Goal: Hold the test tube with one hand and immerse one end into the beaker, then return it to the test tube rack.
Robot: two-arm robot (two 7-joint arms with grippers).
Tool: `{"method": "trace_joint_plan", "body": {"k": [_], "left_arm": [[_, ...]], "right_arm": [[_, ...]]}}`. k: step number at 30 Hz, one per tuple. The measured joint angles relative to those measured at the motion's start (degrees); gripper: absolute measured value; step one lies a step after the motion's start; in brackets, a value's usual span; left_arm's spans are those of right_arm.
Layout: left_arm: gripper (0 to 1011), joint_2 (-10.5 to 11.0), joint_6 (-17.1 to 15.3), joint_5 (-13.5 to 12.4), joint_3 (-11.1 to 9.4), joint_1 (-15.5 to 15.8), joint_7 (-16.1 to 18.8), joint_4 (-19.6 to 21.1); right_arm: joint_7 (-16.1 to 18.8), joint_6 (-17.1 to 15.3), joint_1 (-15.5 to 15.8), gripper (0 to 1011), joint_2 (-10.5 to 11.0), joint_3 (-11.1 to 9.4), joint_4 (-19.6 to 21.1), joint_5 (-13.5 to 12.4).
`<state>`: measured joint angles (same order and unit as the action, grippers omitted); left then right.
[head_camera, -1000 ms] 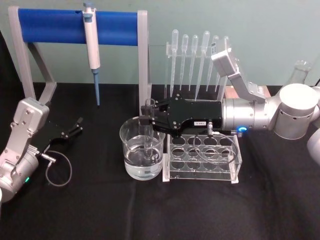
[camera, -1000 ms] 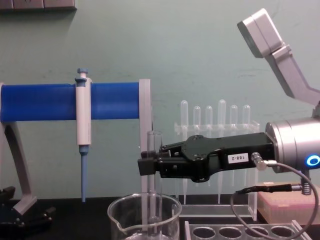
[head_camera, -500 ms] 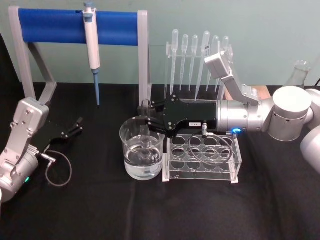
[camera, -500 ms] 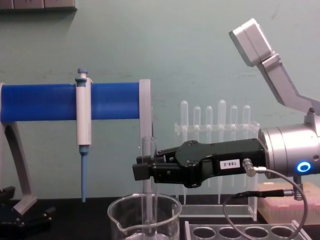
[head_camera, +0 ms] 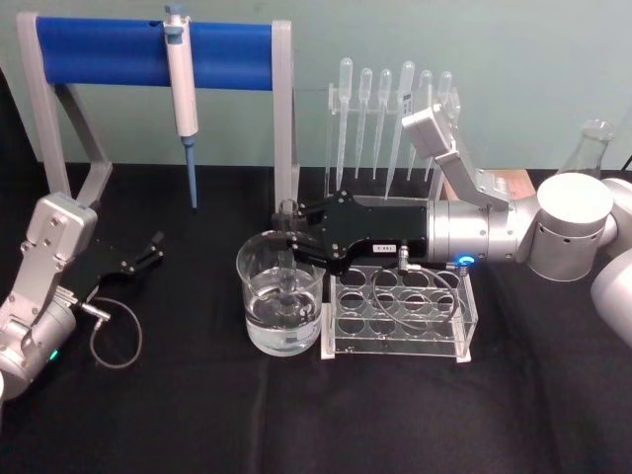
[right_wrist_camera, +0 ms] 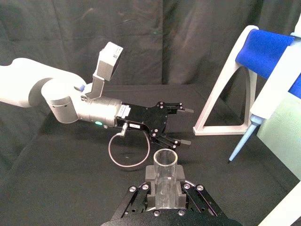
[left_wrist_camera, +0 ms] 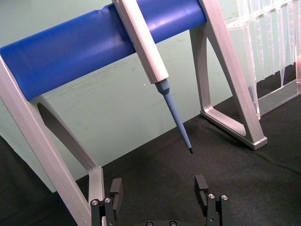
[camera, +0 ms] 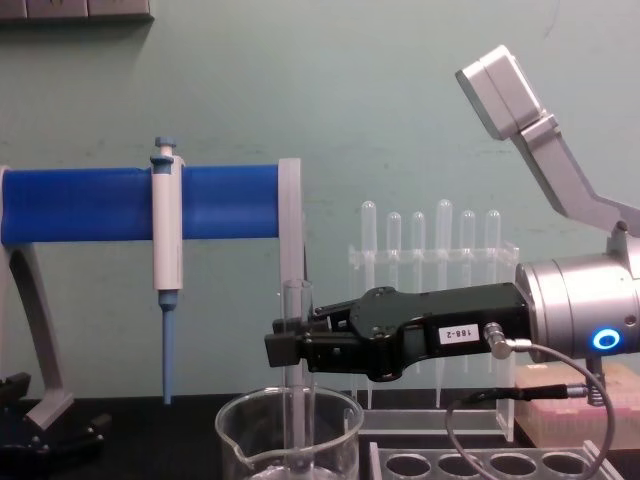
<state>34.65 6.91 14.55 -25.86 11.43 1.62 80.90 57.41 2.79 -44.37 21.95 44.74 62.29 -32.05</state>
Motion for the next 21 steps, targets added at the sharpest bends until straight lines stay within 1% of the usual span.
{"method": "trace_joint_plan", "body": {"k": [21], "left_arm": [[1000,0.00,0.00,0.00,0.00,0.00,0.00,0.00]], "right_arm": [[-0.01,0.00,-0.05,236,0.08,0.06,0.05,-0.04]]}}
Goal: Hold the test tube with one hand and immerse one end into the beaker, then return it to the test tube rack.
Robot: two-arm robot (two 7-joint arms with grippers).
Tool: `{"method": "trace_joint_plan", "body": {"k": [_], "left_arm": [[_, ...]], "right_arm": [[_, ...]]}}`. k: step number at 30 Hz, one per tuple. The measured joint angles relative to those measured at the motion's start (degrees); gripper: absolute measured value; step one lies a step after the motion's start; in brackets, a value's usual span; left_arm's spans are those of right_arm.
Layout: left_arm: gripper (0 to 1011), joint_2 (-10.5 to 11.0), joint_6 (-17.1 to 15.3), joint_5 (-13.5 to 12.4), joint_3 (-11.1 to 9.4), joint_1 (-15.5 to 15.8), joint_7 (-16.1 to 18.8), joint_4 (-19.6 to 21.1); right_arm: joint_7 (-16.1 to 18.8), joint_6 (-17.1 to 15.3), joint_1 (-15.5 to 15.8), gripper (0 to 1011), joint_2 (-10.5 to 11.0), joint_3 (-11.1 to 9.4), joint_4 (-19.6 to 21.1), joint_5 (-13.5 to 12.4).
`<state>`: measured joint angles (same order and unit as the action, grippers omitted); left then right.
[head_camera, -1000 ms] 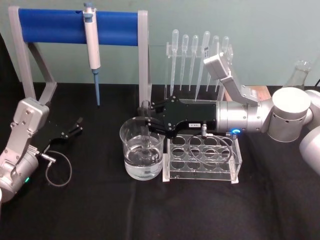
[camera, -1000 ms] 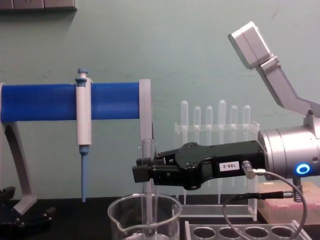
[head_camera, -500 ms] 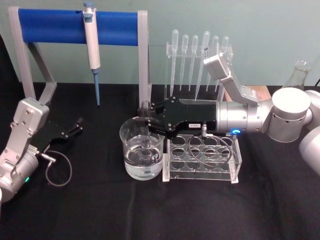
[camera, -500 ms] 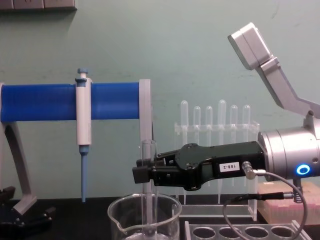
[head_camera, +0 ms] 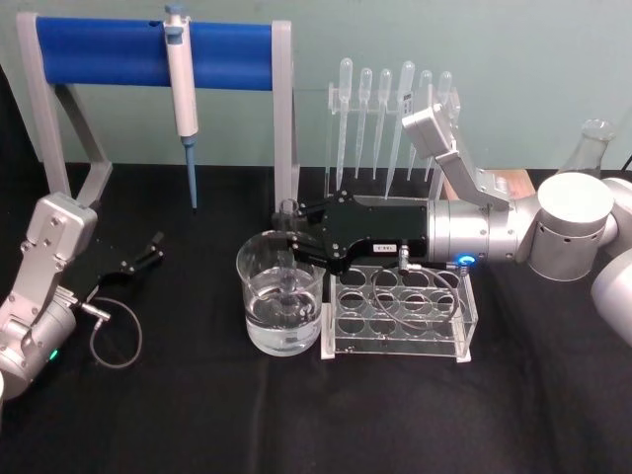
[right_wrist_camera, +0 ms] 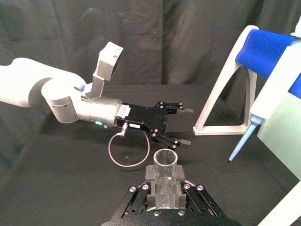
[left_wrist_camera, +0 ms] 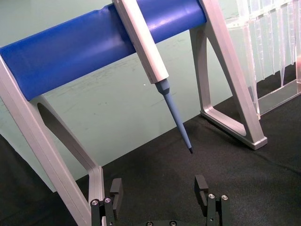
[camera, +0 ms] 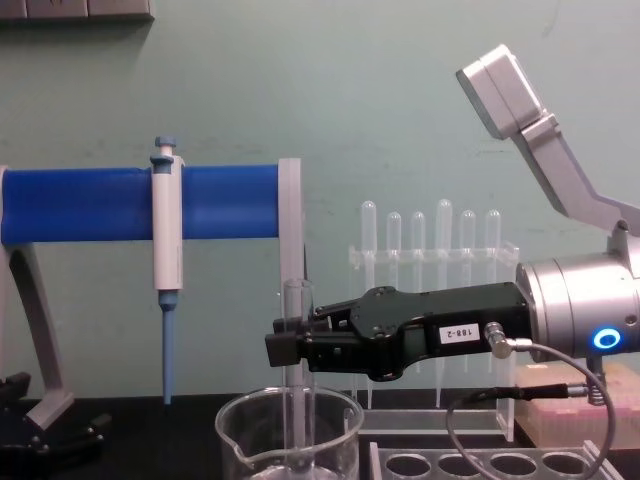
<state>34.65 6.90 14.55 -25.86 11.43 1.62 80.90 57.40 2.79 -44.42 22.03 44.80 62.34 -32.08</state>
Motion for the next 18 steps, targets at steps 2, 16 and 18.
{"method": "trace_joint_plan", "body": {"k": [2,16,18], "left_arm": [[1000,0.00,0.00,0.00,0.00,0.00,0.00,0.00],[1000,0.00,0.00,0.00,0.00,0.00,0.00,0.00],[1000,0.00,0.00,0.00,0.00,0.00,0.00,0.00]], "right_arm": [[0.00,0.00,0.00,236,0.00,0.01,0.01,0.00],[0.00,0.00,0.00,237,0.01,0.01,0.04,0.00],[0.00,0.00,0.00,237,0.01,0.01,0.04,0.00]]}}
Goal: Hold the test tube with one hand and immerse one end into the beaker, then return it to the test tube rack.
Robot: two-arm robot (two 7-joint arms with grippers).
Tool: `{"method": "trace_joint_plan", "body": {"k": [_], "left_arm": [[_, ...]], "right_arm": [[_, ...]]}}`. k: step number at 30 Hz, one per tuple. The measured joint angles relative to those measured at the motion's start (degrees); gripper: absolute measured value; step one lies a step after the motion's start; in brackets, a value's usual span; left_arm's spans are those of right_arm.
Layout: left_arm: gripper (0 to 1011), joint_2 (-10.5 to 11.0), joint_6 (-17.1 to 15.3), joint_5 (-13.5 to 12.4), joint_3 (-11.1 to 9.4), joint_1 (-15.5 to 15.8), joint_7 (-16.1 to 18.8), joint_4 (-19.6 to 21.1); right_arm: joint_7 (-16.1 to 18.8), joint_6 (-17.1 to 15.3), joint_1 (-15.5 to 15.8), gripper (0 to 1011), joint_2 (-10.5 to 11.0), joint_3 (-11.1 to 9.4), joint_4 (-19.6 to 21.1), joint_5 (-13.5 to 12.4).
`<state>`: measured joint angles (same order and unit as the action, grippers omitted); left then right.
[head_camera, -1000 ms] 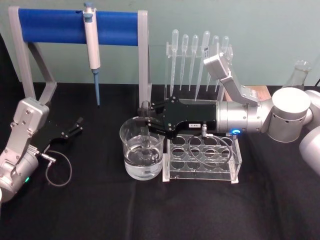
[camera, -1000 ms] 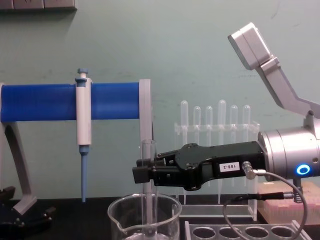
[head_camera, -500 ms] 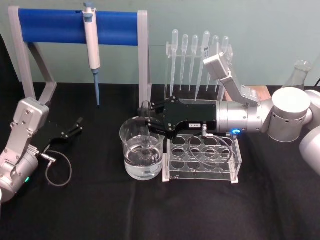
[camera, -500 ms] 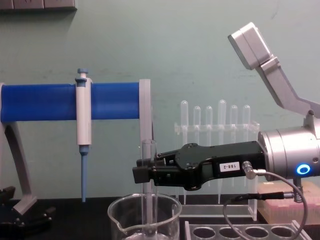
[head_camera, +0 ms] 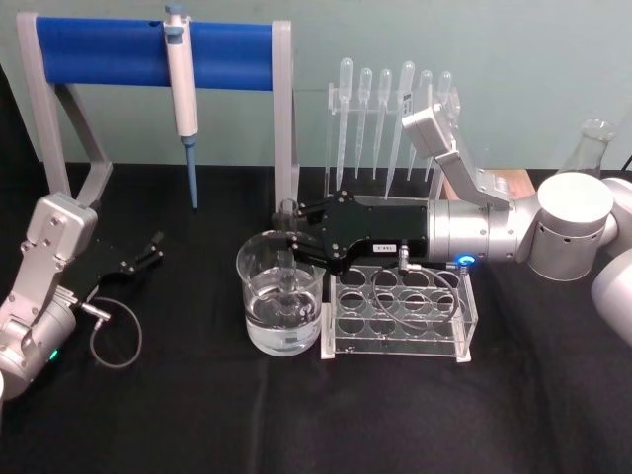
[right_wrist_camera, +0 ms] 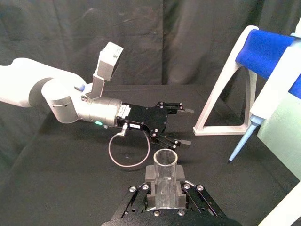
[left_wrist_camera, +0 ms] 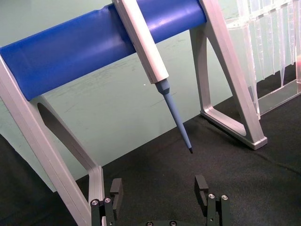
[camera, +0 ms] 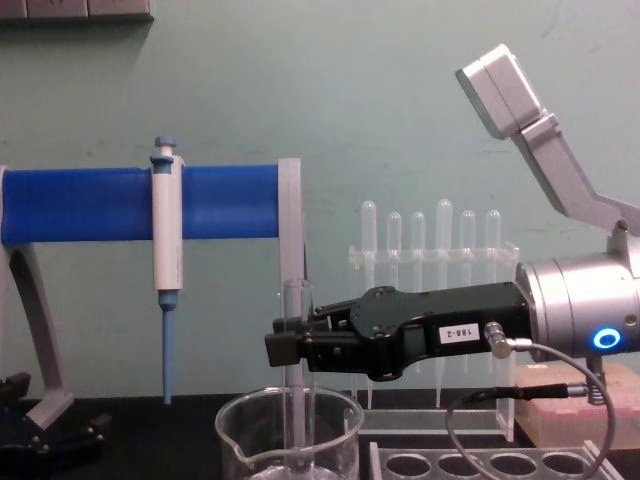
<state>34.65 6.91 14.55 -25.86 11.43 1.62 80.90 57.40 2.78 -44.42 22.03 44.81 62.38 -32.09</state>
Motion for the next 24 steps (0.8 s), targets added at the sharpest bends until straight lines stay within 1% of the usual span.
{"method": "trace_joint_plan", "body": {"k": [24], "left_arm": [[1000,0.00,0.00,0.00,0.00,0.00,0.00,0.00]], "right_arm": [[0.00,0.00,0.00,237,0.00,0.00,0.00,0.00]]}}
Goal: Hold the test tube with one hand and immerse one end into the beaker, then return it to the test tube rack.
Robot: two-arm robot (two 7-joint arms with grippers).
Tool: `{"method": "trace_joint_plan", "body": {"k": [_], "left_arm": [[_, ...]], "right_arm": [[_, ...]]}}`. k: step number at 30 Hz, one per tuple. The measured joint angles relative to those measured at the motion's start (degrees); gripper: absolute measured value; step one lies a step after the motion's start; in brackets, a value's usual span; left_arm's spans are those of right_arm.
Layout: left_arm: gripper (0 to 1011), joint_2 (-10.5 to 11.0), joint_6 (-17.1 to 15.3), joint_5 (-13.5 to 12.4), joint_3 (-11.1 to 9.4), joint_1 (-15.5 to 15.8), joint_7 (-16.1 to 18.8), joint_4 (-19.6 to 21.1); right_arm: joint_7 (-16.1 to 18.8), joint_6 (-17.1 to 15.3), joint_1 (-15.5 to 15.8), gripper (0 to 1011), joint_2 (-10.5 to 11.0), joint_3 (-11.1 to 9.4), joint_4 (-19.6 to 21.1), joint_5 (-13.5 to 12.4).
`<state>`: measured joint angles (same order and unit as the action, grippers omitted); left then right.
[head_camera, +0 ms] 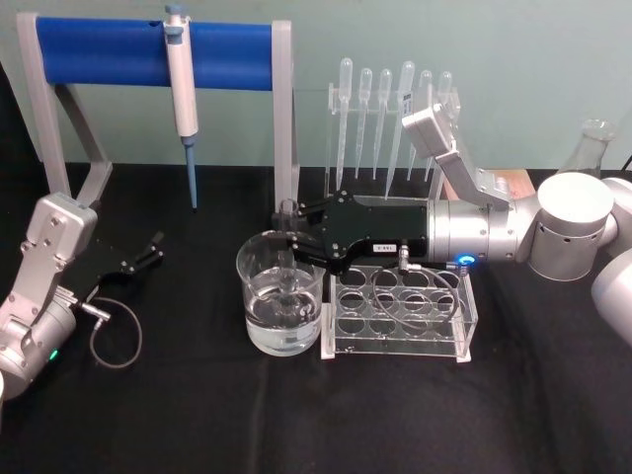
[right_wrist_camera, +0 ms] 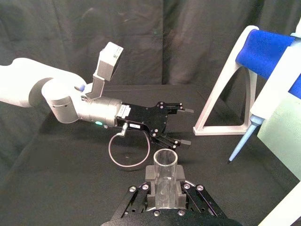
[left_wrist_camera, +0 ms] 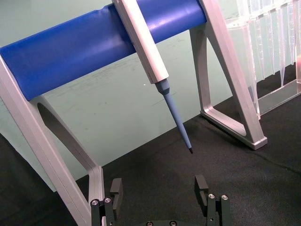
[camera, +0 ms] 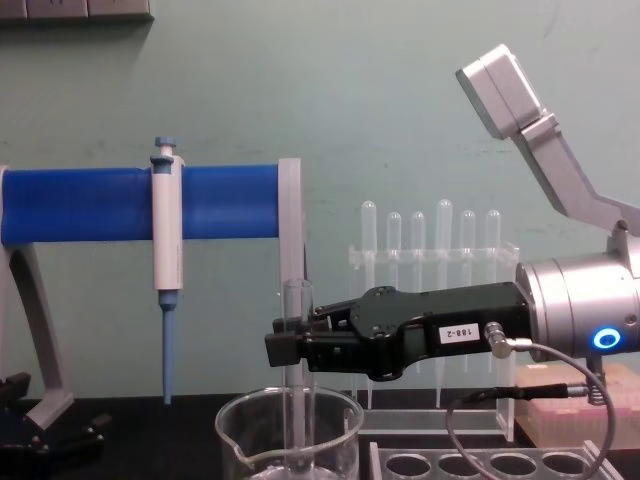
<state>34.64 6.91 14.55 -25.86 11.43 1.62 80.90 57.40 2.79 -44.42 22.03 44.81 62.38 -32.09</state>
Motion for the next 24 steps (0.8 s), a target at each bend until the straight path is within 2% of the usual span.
{"method": "trace_joint_plan", "body": {"k": [24], "left_arm": [[1000,0.00,0.00,0.00,0.00,0.00,0.00,0.00]], "right_arm": [[0.00,0.00,0.00,237,0.00,0.00,0.00,0.00]]}}
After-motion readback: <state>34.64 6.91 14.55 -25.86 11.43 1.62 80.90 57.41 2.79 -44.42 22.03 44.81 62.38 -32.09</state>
